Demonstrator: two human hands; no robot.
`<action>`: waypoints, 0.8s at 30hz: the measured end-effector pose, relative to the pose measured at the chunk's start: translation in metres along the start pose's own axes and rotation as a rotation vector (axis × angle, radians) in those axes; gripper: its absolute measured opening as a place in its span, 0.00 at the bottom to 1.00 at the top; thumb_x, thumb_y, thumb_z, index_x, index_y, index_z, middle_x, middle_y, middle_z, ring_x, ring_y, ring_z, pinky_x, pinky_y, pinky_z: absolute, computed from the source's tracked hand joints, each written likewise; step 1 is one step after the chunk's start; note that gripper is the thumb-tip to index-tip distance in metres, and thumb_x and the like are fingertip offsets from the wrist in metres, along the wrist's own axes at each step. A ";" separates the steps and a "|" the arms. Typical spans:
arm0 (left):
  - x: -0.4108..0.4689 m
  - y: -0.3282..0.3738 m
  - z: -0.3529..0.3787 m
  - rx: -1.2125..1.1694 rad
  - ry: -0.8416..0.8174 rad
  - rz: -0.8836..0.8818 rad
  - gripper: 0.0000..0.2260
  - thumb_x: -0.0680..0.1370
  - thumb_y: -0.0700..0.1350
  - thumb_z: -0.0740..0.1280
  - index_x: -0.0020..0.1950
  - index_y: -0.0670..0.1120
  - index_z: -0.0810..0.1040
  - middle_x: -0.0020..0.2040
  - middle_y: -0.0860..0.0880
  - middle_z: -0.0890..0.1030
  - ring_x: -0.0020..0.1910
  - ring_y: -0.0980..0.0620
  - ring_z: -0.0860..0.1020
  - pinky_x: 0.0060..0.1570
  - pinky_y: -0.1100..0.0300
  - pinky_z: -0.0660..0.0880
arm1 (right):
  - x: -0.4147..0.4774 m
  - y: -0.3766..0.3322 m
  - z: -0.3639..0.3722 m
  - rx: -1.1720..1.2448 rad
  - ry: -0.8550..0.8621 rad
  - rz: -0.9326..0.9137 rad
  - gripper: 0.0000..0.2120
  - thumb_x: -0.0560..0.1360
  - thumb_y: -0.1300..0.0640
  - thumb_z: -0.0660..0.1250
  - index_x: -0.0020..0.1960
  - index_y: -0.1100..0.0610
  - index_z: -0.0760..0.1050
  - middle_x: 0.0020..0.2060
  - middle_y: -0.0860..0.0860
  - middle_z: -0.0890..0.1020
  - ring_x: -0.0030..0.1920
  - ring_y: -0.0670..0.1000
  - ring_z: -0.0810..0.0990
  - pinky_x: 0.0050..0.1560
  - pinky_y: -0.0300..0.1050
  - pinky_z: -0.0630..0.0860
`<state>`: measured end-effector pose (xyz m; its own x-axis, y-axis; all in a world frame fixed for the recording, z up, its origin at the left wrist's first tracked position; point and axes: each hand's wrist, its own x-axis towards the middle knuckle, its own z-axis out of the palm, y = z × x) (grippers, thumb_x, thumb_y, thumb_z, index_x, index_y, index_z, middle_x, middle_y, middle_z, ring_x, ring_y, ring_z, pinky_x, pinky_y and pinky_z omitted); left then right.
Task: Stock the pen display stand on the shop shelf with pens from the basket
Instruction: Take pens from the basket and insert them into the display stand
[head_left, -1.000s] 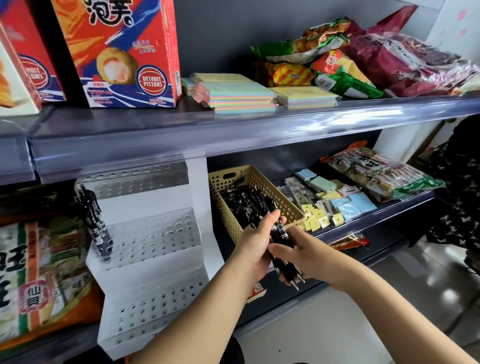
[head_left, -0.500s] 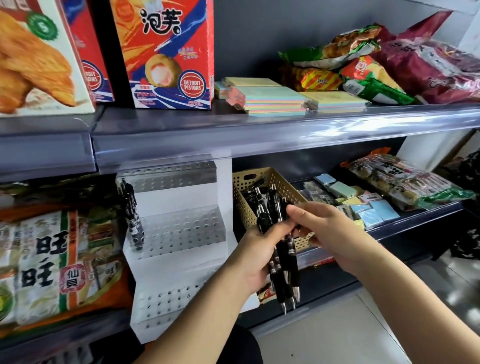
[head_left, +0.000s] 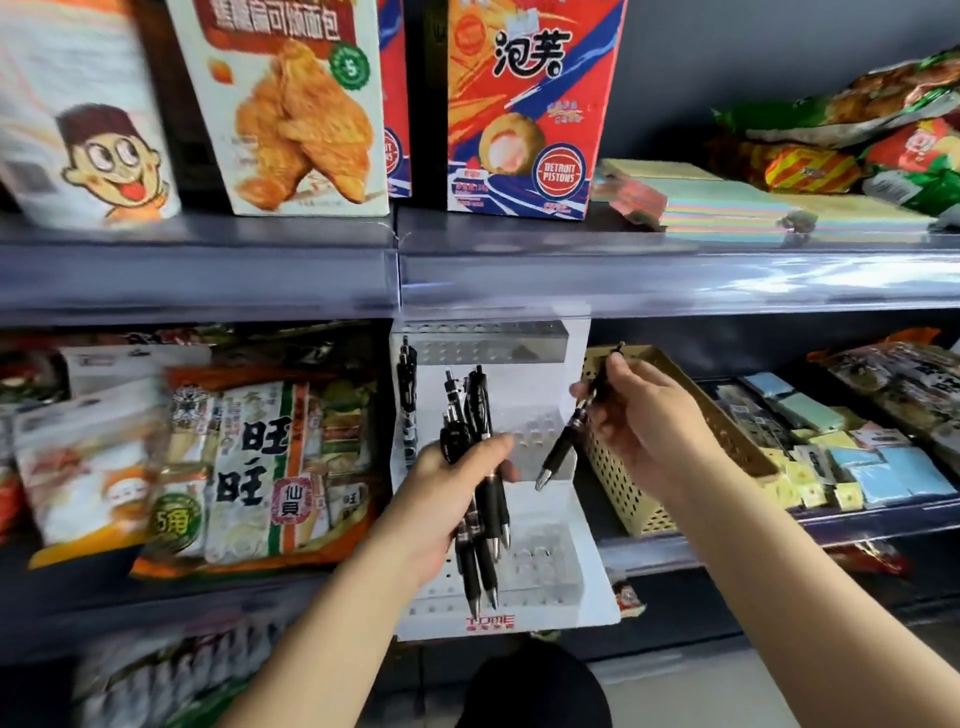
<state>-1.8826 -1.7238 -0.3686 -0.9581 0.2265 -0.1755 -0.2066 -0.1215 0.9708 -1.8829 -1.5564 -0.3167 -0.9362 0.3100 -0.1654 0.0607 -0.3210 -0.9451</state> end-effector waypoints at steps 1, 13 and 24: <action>-0.002 0.002 -0.010 0.001 0.027 0.011 0.13 0.75 0.50 0.69 0.32 0.45 0.77 0.38 0.52 0.81 0.44 0.53 0.77 0.41 0.57 0.74 | 0.002 0.001 0.005 0.052 -0.015 0.003 0.06 0.81 0.60 0.57 0.52 0.60 0.72 0.34 0.54 0.80 0.28 0.46 0.69 0.26 0.33 0.67; -0.003 -0.007 -0.090 -0.179 0.269 -0.061 0.08 0.72 0.51 0.70 0.41 0.47 0.80 0.34 0.52 0.81 0.41 0.51 0.78 0.49 0.53 0.72 | 0.010 0.026 0.070 -0.070 -0.055 -0.282 0.08 0.76 0.64 0.65 0.38 0.58 0.76 0.33 0.52 0.80 0.33 0.46 0.79 0.40 0.37 0.80; 0.015 -0.027 -0.095 -0.205 0.389 -0.093 0.05 0.75 0.44 0.70 0.46 0.42 0.80 0.38 0.48 0.83 0.36 0.53 0.79 0.35 0.59 0.73 | 0.005 0.044 0.102 -0.659 -0.075 -0.590 0.06 0.73 0.57 0.70 0.42 0.61 0.80 0.35 0.55 0.83 0.41 0.57 0.81 0.47 0.53 0.78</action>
<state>-1.9103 -1.8090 -0.4130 -0.9287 -0.1301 -0.3473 -0.2932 -0.3159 0.9024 -1.9199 -1.6604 -0.3306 -0.8968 0.1951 0.3970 -0.2736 0.4605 -0.8444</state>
